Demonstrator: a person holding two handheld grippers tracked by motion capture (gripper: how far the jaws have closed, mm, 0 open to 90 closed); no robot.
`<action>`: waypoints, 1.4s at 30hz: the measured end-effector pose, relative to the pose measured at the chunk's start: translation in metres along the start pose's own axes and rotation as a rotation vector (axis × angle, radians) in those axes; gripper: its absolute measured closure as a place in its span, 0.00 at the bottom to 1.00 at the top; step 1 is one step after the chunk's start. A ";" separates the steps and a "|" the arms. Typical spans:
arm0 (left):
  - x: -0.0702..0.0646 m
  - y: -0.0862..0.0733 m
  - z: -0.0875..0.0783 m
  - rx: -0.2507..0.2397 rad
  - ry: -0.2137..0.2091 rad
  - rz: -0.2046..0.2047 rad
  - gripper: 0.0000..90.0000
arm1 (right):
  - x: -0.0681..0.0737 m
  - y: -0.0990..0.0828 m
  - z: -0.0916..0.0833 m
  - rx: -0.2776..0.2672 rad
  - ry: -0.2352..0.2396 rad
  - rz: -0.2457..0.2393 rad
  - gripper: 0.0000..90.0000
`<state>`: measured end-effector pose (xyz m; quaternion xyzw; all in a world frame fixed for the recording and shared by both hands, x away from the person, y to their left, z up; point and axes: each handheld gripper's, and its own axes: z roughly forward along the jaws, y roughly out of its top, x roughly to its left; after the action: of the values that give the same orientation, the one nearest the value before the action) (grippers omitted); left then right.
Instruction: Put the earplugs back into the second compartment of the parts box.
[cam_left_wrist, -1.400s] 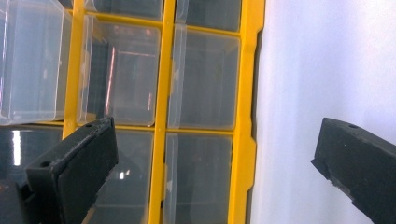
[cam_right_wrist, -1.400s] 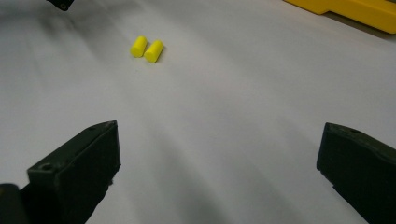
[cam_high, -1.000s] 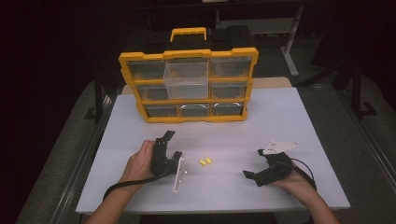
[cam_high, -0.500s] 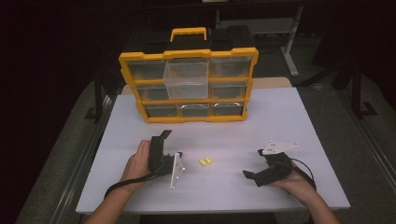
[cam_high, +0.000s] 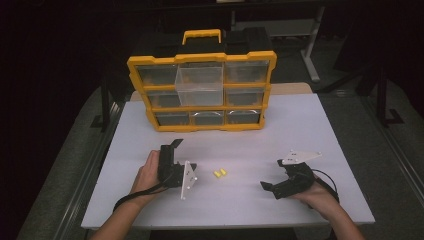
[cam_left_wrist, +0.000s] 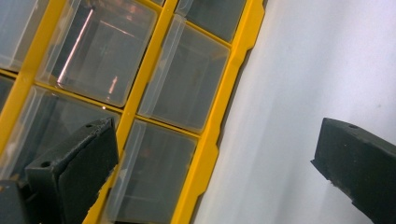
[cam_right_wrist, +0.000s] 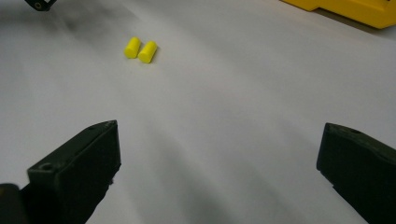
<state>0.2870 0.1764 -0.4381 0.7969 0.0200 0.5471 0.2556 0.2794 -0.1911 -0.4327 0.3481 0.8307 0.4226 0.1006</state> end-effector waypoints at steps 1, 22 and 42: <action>0.000 0.000 0.000 0.000 -0.005 -0.013 0.00 | 0.000 0.000 0.000 -0.001 0.002 -0.004 0.00; 0.012 -0.005 0.002 -0.001 -0.110 -0.253 0.00 | 0.002 -0.002 0.002 0.010 -0.020 -0.027 0.00; 0.020 -0.009 0.006 -0.001 -0.251 -0.506 0.00 | 0.002 -0.003 0.004 0.013 -0.021 -0.035 0.00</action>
<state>0.3030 0.1883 -0.4264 0.8279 0.1863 0.3629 0.3850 0.2782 -0.1884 -0.4371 0.3387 0.8382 0.4118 0.1146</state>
